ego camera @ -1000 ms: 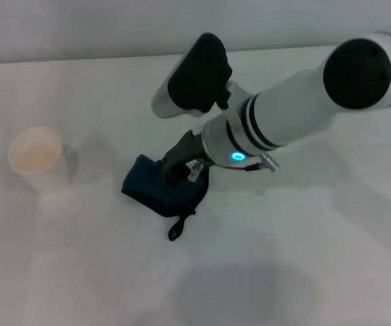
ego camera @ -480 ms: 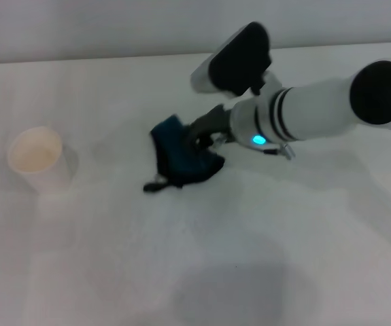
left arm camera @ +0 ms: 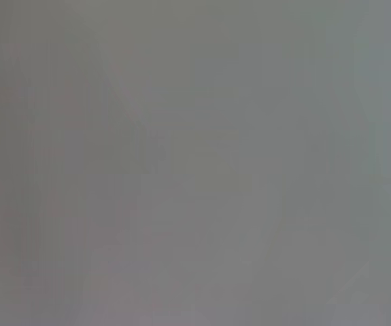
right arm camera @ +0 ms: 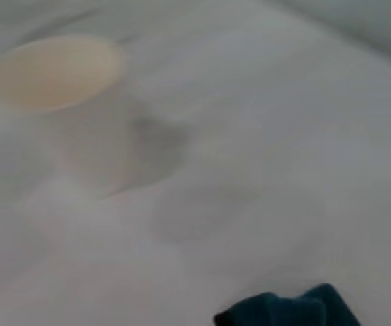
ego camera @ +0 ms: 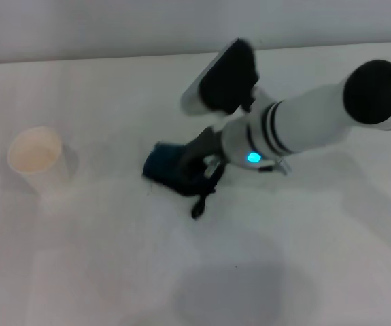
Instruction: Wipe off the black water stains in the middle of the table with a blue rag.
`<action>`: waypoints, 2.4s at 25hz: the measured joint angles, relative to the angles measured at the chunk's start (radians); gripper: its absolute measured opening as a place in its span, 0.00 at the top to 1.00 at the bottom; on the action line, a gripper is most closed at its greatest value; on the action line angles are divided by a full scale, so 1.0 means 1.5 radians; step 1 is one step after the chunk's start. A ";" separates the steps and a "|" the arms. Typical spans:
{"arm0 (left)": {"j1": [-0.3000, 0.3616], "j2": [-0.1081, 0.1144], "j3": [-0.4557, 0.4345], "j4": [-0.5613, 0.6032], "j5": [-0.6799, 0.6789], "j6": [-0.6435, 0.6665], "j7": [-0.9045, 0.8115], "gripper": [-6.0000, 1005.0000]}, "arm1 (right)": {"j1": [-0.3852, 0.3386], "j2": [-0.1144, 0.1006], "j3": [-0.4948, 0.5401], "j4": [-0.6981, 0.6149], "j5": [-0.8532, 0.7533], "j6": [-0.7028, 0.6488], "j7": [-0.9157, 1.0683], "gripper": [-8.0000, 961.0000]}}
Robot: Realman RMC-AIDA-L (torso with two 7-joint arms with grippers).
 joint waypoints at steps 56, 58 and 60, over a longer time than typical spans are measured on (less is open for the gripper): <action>-0.015 0.001 -0.009 0.006 -0.039 -0.007 -0.004 0.12 | -0.187 -0.007 0.456 0.017 0.302 0.122 -0.417 0.61; -0.019 0.001 -0.009 0.006 -0.039 -0.012 -0.004 0.12 | -0.185 -0.008 0.504 0.057 0.414 0.123 -0.470 0.55; -0.021 0.001 -0.009 0.007 -0.040 -0.019 -0.004 0.12 | -0.185 -0.007 0.559 0.104 0.518 0.150 -0.518 0.49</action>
